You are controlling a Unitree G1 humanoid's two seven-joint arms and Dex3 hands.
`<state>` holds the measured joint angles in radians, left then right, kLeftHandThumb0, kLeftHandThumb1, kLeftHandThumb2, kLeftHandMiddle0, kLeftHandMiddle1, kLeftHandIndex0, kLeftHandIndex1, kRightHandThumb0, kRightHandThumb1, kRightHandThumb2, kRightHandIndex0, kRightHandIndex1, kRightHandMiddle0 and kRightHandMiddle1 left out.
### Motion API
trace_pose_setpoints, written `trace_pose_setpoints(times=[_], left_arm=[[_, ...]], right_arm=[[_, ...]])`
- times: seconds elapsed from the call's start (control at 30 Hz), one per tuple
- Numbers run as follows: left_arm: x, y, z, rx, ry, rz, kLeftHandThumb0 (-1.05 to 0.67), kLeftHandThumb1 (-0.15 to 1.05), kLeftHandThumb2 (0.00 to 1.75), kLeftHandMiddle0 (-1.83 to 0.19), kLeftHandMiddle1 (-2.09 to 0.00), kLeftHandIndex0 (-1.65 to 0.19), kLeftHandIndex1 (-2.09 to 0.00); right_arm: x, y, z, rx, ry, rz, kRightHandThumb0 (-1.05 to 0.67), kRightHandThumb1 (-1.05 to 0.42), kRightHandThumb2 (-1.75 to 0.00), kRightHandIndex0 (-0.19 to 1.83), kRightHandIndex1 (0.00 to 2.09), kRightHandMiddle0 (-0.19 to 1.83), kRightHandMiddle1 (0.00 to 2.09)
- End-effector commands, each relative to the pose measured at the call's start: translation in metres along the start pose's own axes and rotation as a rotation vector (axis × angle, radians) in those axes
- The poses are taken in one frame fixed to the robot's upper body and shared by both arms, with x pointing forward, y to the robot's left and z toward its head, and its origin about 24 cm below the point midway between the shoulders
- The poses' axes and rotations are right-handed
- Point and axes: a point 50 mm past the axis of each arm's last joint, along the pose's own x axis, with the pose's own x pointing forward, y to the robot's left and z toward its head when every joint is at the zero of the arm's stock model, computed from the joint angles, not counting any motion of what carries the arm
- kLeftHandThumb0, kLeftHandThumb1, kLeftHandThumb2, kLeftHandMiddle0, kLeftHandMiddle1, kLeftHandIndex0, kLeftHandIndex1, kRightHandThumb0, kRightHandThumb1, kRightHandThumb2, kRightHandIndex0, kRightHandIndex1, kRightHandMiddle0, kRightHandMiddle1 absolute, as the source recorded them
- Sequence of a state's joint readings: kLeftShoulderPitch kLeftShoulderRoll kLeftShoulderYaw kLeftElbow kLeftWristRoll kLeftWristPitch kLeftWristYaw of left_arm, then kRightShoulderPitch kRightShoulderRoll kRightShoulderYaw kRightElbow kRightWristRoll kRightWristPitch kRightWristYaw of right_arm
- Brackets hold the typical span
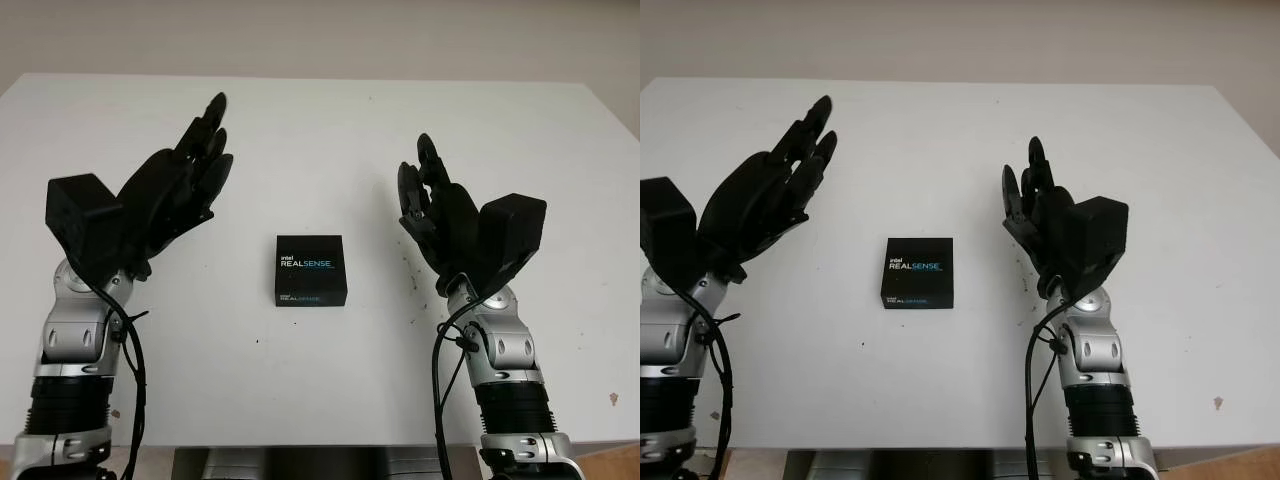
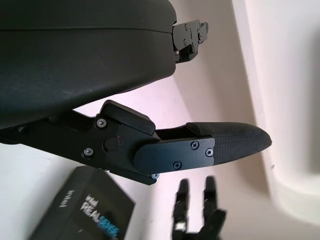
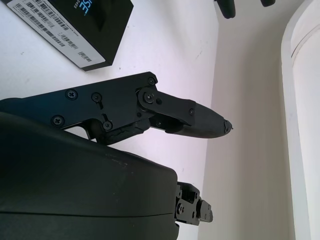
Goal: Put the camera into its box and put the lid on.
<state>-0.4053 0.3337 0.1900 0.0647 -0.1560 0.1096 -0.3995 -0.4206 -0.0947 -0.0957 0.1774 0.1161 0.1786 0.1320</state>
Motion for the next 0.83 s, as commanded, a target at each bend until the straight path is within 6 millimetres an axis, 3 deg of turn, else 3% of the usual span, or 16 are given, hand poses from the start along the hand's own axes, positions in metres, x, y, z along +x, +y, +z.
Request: trace_pose_setpoints(times=[0.0, 0.33, 0.8], left_arm=[[-0.004, 0.001, -0.008, -0.042, -0.010, 0.051, -0.90, 1.05, 0.64, 0.19, 0.00, 0.19, 0.00], [-0.010, -0.011, -0.042, -0.106, 0.023, 0.170, -0.87, 1.05, 0.72, 0.19, 0.00, 0.19, 0.00], [-0.013, -0.018, -0.046, -0.136, 0.017, 0.180, -0.86, 1.05, 0.72, 0.19, 0.00, 0.19, 0.00]], right_arm=[[-0.003, -0.002, 0.004, -0.020, -0.026, -0.007, -0.63, -1.05, -0.66, -0.19, 0.04, -0.17, 0.04], [-0.008, 0.001, 0.002, -0.034, -0.004, -0.010, -0.70, -1.05, -0.67, -0.19, 0.00, -0.19, 0.00], [-0.013, 0.002, -0.004, -0.047, 0.013, -0.005, -0.69, -1.05, -0.67, -0.19, 0.00, -0.19, 0.00]])
